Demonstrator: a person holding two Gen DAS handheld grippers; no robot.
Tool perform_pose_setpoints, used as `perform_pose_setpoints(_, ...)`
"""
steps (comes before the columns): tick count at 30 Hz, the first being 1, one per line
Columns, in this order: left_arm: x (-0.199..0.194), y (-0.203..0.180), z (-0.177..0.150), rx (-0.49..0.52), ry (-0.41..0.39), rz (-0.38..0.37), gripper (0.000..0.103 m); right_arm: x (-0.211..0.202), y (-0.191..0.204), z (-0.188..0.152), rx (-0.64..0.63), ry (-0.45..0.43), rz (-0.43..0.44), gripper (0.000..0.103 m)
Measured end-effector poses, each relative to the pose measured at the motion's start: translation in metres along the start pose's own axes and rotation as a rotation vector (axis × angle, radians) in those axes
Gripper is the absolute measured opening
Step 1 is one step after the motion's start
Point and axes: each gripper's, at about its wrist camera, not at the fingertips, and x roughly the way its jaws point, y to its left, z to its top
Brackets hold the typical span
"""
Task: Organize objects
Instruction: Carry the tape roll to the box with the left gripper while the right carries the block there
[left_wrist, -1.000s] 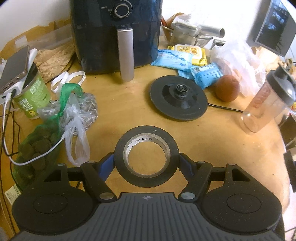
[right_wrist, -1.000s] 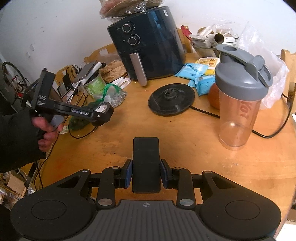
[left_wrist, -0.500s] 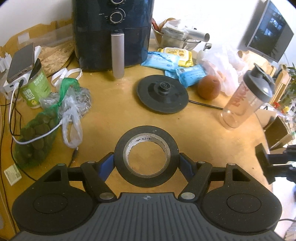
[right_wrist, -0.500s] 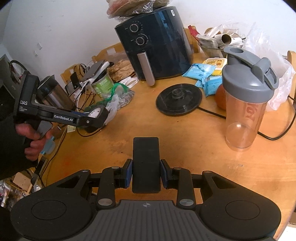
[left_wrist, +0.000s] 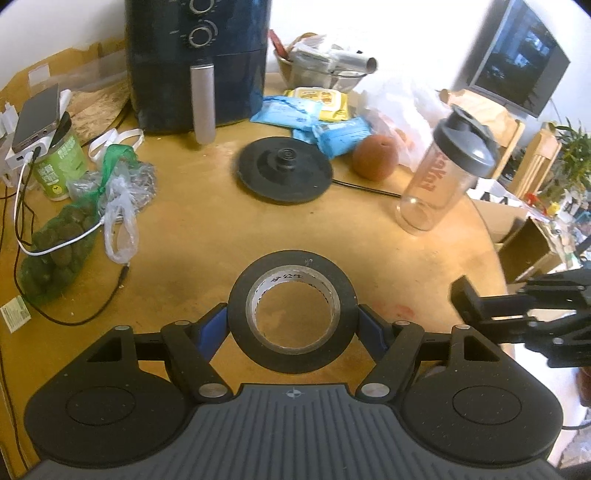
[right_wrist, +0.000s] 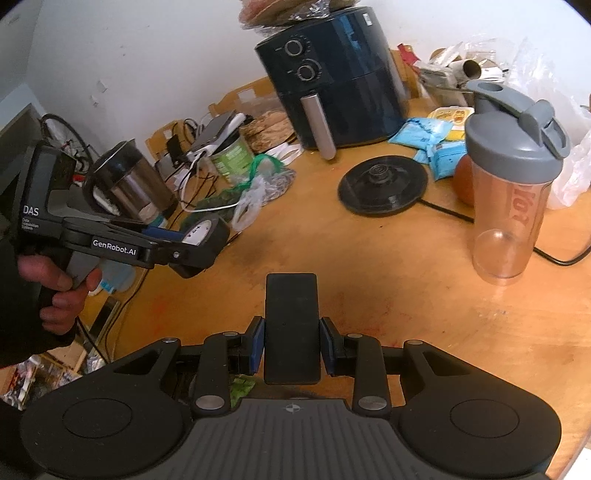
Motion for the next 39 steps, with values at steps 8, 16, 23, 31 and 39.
perform_pose_setpoints(8,-0.012,-0.023,-0.016,0.03,0.004,-0.006,0.072,-0.003,0.003,-0.01,-0.01,0.021,0.036,0.034)
perform_pose_setpoints(16,-0.019,-0.038,-0.04,0.034,0.025,-0.021,0.072,-0.004,0.01,-0.02,-0.043,0.063,0.06,0.034)
perform_pose_setpoints(23,-0.021,-0.053,-0.062,0.042,0.067,-0.03,0.072,-0.006,0.021,-0.028,-0.08,0.099,0.066,0.033)
perform_pose_setpoints(31,-0.019,-0.063,-0.083,0.04,0.121,-0.034,0.072,-0.006,0.032,-0.044,-0.119,0.15,0.082,0.031)
perform_pose_setpoints(39,-0.021,-0.066,-0.094,0.023,0.143,-0.027,0.072,0.0,0.041,-0.051,-0.223,0.171,0.022,0.042)
